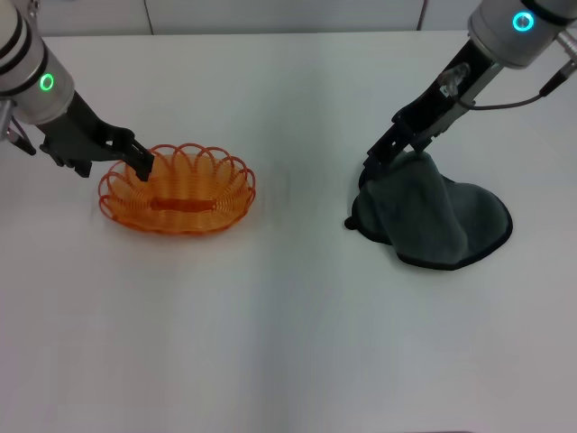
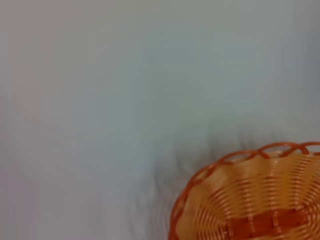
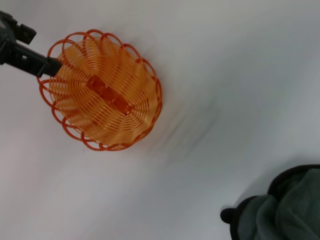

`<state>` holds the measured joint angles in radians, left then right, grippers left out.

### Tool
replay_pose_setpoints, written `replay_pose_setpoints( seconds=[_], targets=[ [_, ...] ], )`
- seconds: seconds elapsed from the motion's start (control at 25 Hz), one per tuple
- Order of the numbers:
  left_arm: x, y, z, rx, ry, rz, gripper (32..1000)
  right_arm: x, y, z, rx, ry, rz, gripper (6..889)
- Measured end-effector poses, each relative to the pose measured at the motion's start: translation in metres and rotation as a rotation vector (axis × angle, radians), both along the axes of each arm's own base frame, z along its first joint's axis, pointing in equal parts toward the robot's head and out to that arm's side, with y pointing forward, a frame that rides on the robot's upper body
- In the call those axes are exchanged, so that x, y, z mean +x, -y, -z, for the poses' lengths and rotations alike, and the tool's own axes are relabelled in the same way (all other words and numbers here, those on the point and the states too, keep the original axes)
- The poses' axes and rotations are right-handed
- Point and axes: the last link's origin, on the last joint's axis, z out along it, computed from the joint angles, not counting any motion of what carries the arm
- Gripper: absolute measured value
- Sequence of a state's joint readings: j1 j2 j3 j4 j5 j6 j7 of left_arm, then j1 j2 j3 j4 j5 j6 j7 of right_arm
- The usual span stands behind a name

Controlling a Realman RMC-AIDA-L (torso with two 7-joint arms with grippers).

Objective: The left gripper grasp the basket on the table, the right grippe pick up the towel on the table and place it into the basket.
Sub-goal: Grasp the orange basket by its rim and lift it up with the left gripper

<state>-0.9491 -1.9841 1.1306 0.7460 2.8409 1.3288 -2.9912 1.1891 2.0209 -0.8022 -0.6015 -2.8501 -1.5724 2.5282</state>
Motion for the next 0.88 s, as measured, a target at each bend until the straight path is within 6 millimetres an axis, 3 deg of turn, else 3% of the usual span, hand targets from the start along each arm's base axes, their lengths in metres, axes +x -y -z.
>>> replay_pose_setpoints(
  seconds=[0.88],
  targets=[
    [-0.027,-0.002,0.001,0.062,0.002,-0.025,879,-0.001,0.000,0.001,-0.006,-0.001,-0.008,866]
  ],
)
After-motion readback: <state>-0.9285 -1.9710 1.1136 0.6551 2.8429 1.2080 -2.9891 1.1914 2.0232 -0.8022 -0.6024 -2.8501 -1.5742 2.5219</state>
